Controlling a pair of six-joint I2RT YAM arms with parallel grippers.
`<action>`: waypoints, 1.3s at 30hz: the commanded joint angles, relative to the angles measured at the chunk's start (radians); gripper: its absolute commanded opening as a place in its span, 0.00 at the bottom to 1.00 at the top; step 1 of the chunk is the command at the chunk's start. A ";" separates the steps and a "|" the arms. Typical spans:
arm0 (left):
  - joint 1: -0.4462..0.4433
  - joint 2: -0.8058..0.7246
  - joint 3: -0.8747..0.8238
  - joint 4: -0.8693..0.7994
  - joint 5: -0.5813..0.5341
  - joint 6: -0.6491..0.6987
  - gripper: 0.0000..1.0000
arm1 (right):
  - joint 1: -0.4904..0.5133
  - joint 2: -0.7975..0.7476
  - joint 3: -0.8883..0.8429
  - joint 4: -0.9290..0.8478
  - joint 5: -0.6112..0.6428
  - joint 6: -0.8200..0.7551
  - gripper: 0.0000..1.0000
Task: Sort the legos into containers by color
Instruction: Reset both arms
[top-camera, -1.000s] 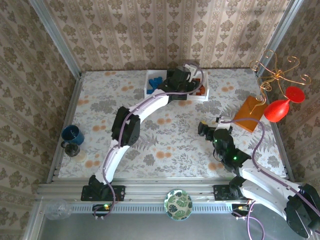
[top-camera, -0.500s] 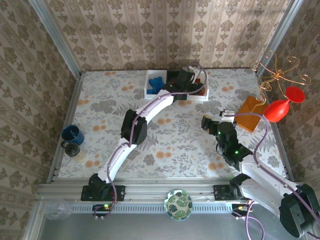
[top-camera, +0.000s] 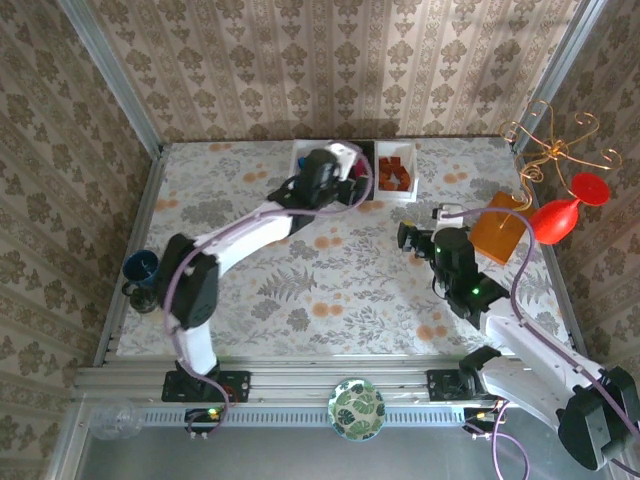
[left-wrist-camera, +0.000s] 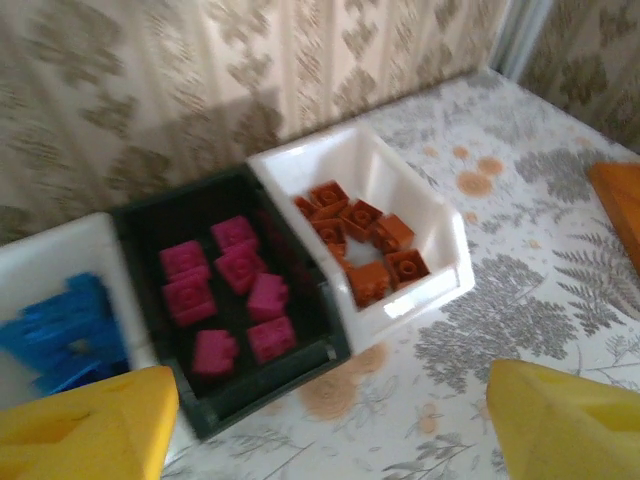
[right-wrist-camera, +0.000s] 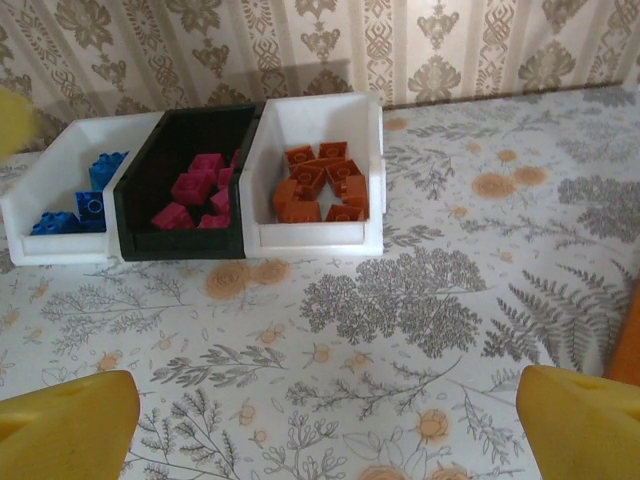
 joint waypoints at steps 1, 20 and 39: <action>0.063 -0.134 -0.252 0.249 -0.085 -0.014 0.84 | -0.004 0.020 0.067 -0.063 0.024 -0.085 0.99; 0.493 -0.669 -0.946 0.337 -0.234 0.050 1.00 | -0.167 0.115 -0.125 0.318 0.139 -0.308 1.00; 0.686 -0.242 -0.997 0.835 -0.070 0.187 1.00 | -0.264 0.544 -0.119 0.696 -0.069 -0.335 1.00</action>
